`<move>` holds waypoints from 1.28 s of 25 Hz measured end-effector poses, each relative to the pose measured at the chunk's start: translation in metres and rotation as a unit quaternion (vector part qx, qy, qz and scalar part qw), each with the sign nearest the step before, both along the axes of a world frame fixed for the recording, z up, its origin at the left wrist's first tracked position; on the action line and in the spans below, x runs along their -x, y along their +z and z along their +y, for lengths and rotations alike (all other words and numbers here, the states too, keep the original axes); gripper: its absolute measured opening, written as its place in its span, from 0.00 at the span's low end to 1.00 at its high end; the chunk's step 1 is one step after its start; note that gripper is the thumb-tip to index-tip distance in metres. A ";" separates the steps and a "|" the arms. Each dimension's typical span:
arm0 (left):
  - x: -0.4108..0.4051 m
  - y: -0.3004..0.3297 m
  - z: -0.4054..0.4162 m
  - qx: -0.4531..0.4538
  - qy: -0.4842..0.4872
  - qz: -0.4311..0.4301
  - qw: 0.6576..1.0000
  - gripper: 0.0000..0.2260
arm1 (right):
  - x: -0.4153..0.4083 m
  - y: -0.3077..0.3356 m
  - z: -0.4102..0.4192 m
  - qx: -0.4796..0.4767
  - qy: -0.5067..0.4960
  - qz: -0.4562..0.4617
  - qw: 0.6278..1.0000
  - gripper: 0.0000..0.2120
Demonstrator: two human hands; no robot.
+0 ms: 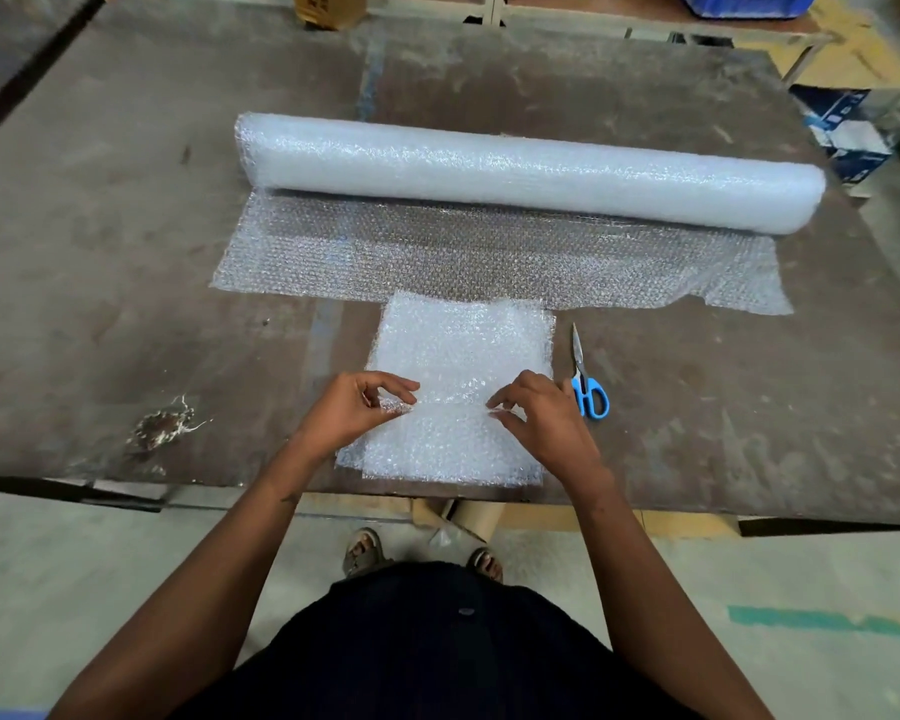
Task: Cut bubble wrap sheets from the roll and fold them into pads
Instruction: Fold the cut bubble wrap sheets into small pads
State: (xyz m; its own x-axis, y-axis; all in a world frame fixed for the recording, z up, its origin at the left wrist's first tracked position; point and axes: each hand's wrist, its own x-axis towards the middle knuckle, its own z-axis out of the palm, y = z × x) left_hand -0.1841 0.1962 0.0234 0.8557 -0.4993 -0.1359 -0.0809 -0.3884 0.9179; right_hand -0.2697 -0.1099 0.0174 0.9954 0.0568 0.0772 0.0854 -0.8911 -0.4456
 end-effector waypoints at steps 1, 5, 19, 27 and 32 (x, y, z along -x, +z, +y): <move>0.006 0.003 0.001 -0.004 0.011 0.024 1.000 0.13 | 0.004 -0.001 -0.002 -0.007 0.007 -0.010 1.000 0.06; 0.026 0.007 0.002 -0.045 0.006 0.023 0.999 0.20 | 0.023 -0.005 -0.008 -0.016 0.054 -0.039 0.998 0.07; 0.065 0.004 -0.056 -0.174 0.039 -0.299 0.938 0.25 | 0.026 0.000 0.041 0.068 0.001 -0.046 0.997 0.24; 0.050 -0.056 -0.054 -0.376 -0.006 -0.223 0.899 0.35 | 0.026 -0.041 0.024 0.048 -0.045 0.093 0.993 0.32; 0.026 -0.040 -0.045 -0.380 0.055 -0.235 0.893 0.32 | 0.007 -0.024 0.006 0.078 -0.129 0.011 0.989 0.20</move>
